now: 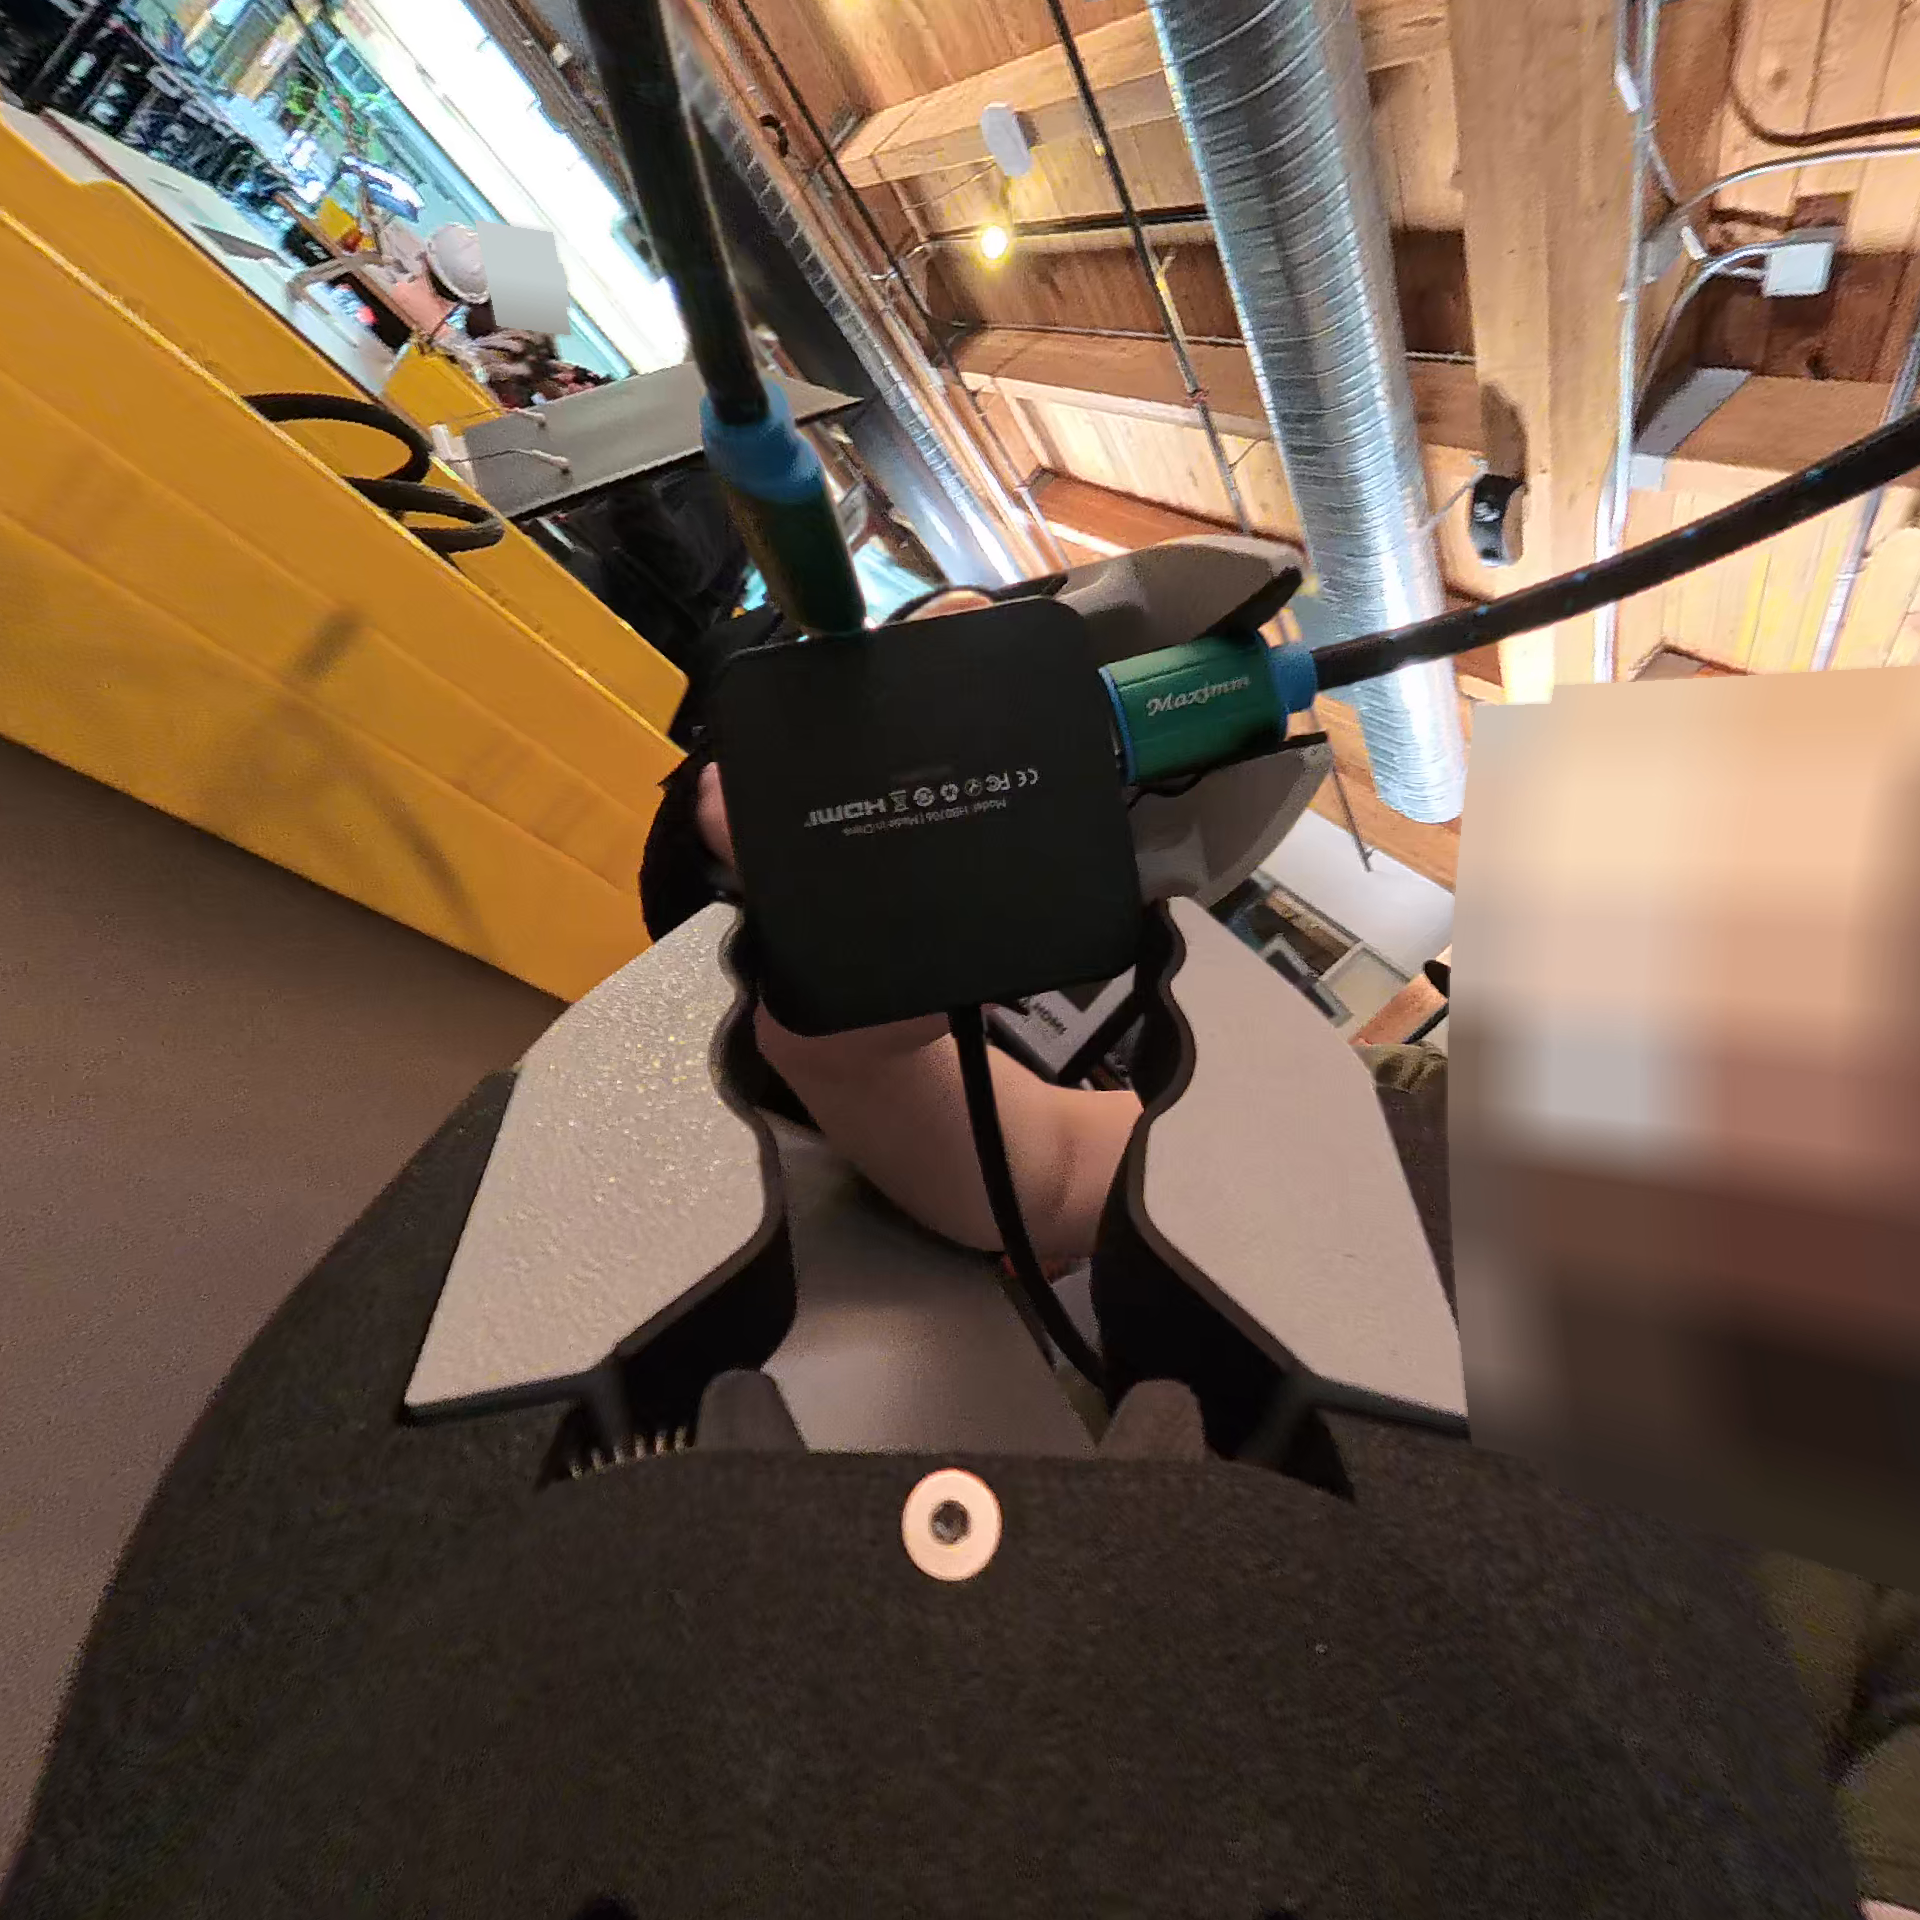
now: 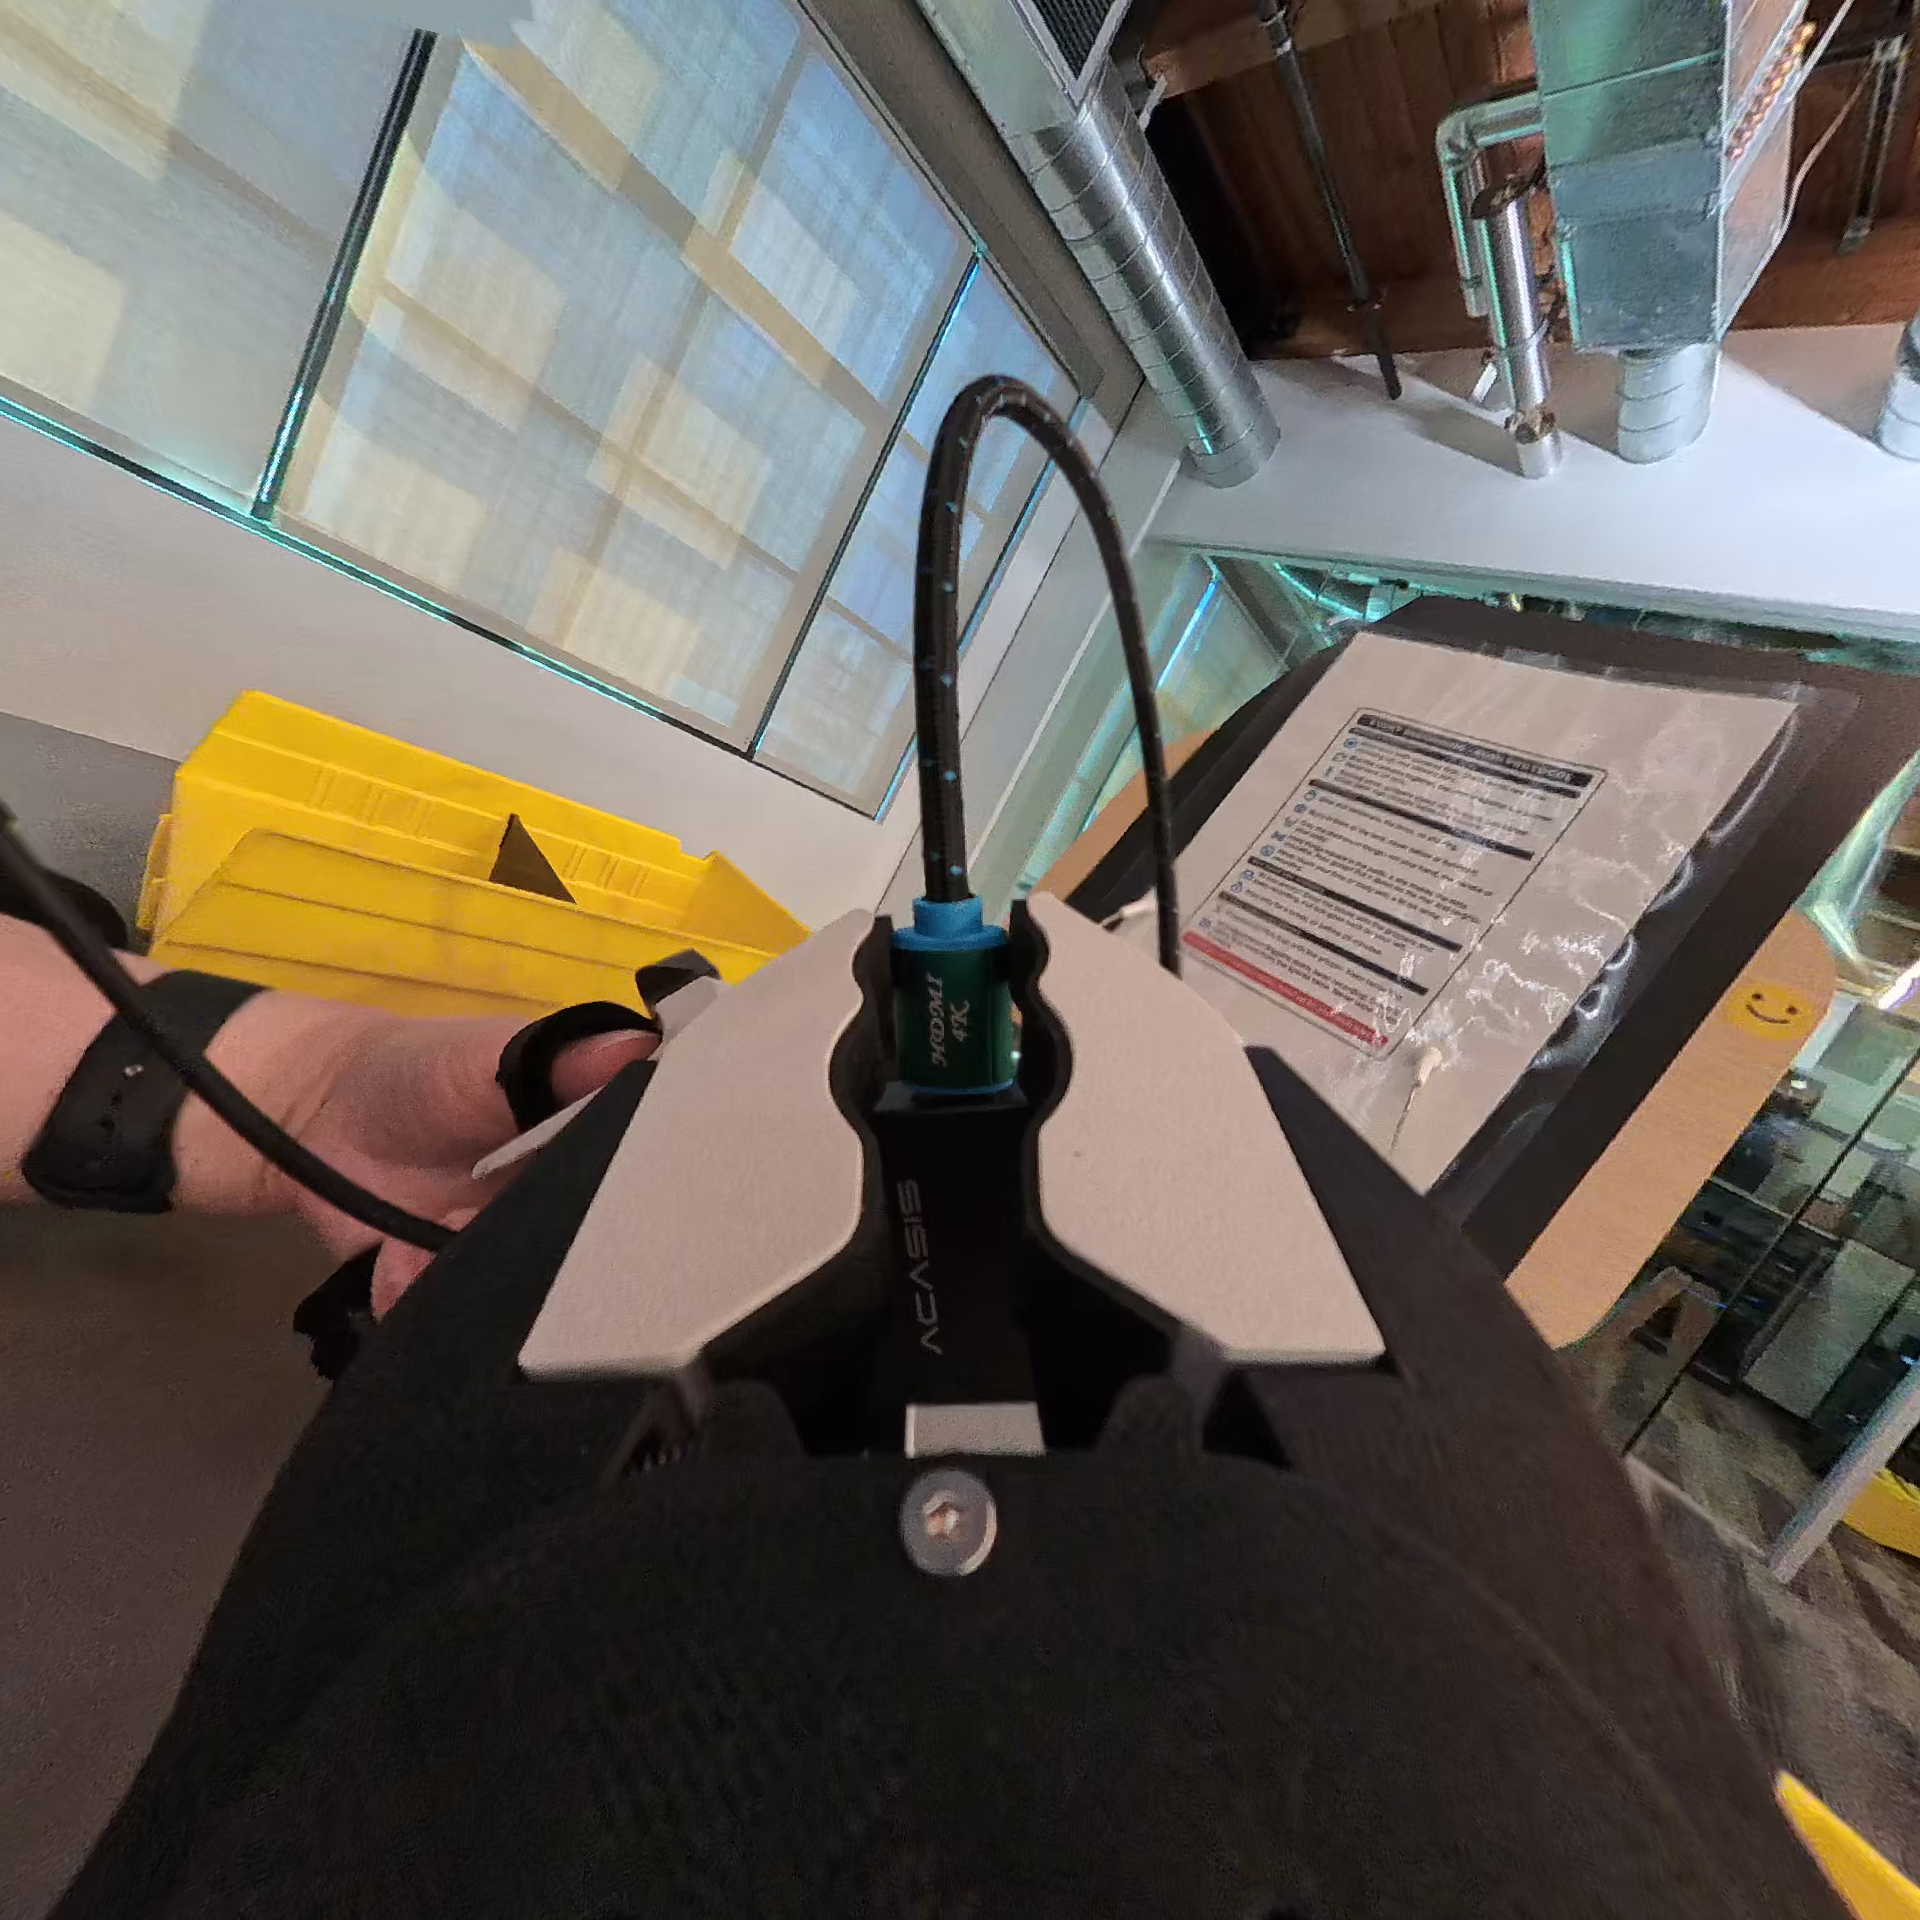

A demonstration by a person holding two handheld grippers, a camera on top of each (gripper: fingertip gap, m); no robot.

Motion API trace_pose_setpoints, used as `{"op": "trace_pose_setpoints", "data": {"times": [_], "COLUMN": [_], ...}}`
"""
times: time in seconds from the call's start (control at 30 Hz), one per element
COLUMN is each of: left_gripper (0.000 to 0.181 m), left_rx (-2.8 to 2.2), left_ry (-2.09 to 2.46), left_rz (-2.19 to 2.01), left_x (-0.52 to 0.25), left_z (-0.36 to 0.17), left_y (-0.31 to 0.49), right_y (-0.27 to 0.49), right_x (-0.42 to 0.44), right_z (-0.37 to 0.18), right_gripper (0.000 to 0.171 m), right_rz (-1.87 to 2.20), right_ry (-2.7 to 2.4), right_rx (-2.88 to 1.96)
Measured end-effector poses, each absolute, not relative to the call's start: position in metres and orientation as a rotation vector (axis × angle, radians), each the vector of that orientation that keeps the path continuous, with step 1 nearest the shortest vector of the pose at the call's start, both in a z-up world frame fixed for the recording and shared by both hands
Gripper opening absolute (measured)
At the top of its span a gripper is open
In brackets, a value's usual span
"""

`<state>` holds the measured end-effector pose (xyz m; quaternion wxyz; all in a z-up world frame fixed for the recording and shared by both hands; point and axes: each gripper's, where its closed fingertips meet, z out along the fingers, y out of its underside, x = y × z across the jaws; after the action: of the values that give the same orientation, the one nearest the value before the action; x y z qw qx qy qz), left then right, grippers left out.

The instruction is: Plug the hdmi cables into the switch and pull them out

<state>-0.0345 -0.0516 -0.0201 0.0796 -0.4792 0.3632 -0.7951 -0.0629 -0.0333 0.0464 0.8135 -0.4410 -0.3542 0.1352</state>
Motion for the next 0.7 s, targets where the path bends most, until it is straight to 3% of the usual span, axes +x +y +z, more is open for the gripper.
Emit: {"op": "trace_pose_setpoints", "data": {"times": [0.37,0.57,0.7], "left_gripper": [0.069,0.07,0.069], "left_rx": [-1.778,-1.783,-1.811], "left_ry": [1.011,1.023,1.09], "left_rz": [-1.674,-1.419,-1.295], "left_x": [-0.043,-0.046,-0.042], "left_z": [-0.056,-0.061,-0.07], "left_y": [0.015,0.03,0.029], "right_y": [0.008,0.019,0.026], "right_x": [-0.038,-0.036,-0.036], "right_z": [0.015,-0.009,-0.032], "right_gripper": [0.023,0.032,0.023], "right_rz": [0.025,0.168,0.196], "right_ry": [-0.712,-0.686,-0.698], "right_rx": [-1.287,-1.5,-1.642]}}
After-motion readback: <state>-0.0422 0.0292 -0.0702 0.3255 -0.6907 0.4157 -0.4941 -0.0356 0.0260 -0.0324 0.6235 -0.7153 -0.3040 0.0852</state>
